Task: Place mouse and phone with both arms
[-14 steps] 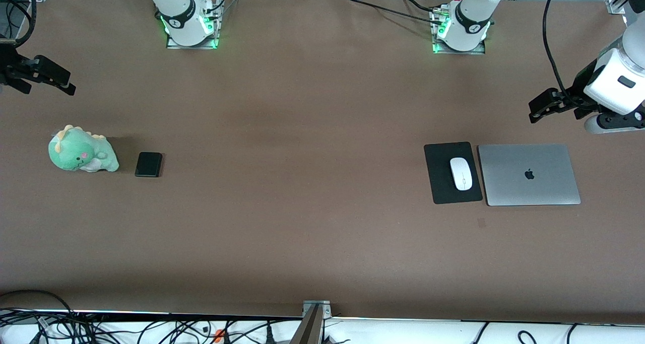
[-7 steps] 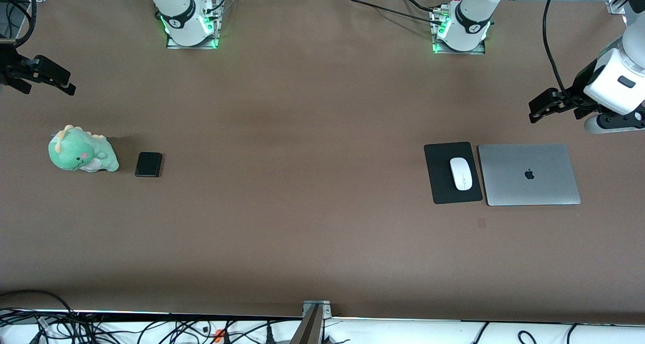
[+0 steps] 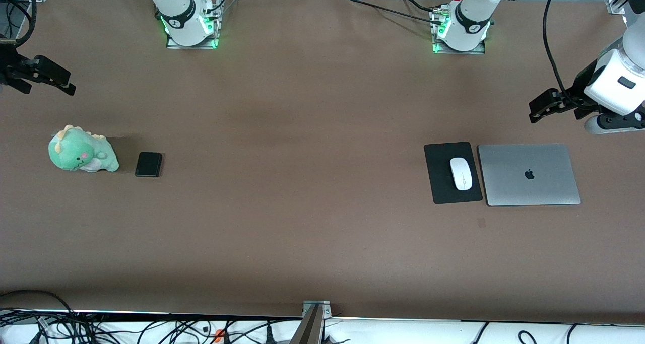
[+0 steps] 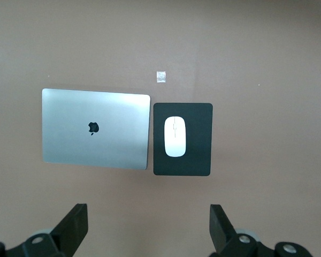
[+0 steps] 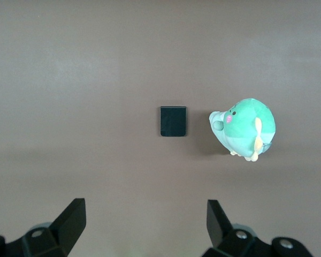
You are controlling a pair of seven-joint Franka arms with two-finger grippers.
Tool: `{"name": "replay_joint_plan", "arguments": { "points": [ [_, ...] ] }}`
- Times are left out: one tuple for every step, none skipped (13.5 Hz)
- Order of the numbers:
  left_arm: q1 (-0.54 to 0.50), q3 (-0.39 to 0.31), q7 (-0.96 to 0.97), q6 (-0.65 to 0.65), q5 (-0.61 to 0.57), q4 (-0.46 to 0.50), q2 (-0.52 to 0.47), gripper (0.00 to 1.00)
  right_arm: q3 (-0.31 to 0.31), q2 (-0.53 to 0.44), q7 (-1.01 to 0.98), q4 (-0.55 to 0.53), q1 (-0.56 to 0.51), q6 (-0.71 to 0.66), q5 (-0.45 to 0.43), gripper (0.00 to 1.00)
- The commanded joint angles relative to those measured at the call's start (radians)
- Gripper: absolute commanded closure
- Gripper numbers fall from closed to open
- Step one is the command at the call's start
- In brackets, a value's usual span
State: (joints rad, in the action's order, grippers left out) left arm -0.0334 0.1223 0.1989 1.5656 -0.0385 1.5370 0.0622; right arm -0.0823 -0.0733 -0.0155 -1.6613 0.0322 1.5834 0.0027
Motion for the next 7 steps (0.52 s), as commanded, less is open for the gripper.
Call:
{"name": "replay_joint_plan", "arguments": {
  "points": [
    [0.003, -0.004, -0.004, -0.019, 0.006, -0.028, 0.011, 0.00, 0.016, -0.007, 0.011, 0.000, -0.015, -0.008, -0.012, 0.00],
    [0.003, -0.004, -0.004, -0.019, 0.006, -0.028, 0.011, 0.00, 0.016, -0.007, 0.011, 0.000, -0.015, -0.008, -0.012, 0.00],
    [0.003, -0.003, -0.004, -0.021, 0.006, -0.028, 0.011, 0.00, 0.016, -0.007, 0.011, 0.000, -0.015, -0.008, -0.012, 0.00],
    [0.003, 0.000, -0.003, -0.022, 0.006, -0.028, 0.011, 0.00, 0.016, -0.007, 0.011, 0.000, -0.015, -0.008, -0.012, 0.00],
    [0.004, 0.000, -0.003, -0.022, 0.006, -0.028, 0.011, 0.00, 0.016, -0.007, 0.011, 0.000, -0.015, -0.008, -0.012, 0.00],
    [0.003, 0.000, -0.003, -0.022, 0.008, -0.028, 0.011, 0.00, 0.016, -0.007, 0.011, 0.000, -0.015, -0.008, -0.012, 0.00],
    [0.003, 0.000, -0.003, -0.022, 0.008, -0.028, 0.011, 0.00, 0.016, -0.007, 0.011, 0.000, -0.015, -0.008, -0.012, 0.00]
  ]
}}
